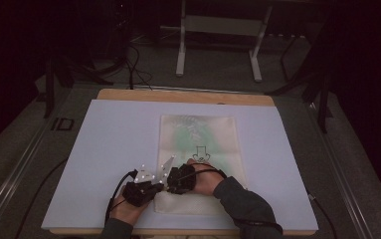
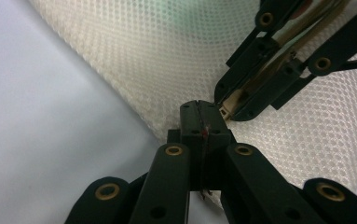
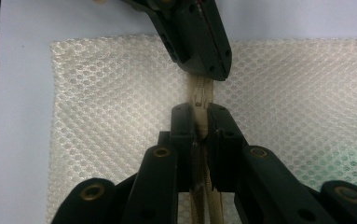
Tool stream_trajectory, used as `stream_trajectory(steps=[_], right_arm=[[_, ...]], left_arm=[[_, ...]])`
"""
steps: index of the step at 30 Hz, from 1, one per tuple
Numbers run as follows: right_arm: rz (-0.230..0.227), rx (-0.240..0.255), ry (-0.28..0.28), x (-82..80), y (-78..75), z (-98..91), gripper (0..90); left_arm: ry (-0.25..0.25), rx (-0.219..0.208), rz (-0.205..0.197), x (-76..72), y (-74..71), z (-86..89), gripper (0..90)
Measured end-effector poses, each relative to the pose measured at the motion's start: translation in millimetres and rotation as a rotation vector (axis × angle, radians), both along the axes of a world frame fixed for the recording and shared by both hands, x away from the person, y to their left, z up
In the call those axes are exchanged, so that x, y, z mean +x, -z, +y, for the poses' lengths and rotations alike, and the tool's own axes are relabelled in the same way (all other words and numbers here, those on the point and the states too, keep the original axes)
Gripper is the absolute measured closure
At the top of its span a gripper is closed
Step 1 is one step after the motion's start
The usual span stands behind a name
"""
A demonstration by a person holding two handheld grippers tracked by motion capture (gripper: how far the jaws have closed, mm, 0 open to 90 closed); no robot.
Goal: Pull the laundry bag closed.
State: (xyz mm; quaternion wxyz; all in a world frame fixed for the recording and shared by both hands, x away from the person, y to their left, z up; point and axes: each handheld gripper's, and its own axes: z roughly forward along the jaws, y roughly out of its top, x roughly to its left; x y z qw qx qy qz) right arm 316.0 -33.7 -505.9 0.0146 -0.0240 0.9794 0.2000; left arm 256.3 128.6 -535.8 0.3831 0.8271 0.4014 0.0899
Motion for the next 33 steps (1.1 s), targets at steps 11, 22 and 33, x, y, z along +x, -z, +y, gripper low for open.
stream_trajectory(steps=[11, 22, 33], right_arm=[[-0.007, -0.036, -0.012, -0.8, -3.1, -0.8, 82.4], [-0.006, -0.086, -0.021, -0.8, -7.0, -6.6, 82.4], [-0.001, -0.128, -0.021, 0.0, -10.8, -11.7, 82.4]], left_arm=[[0.004, -0.002, 0.005, 0.6, 0.3, 0.6, 89.6], [0.005, 0.001, 0.003, 0.3, 0.5, 1.1, 89.6], [0.006, 0.0, 0.003, 0.4, 0.6, 1.3, 89.6]])
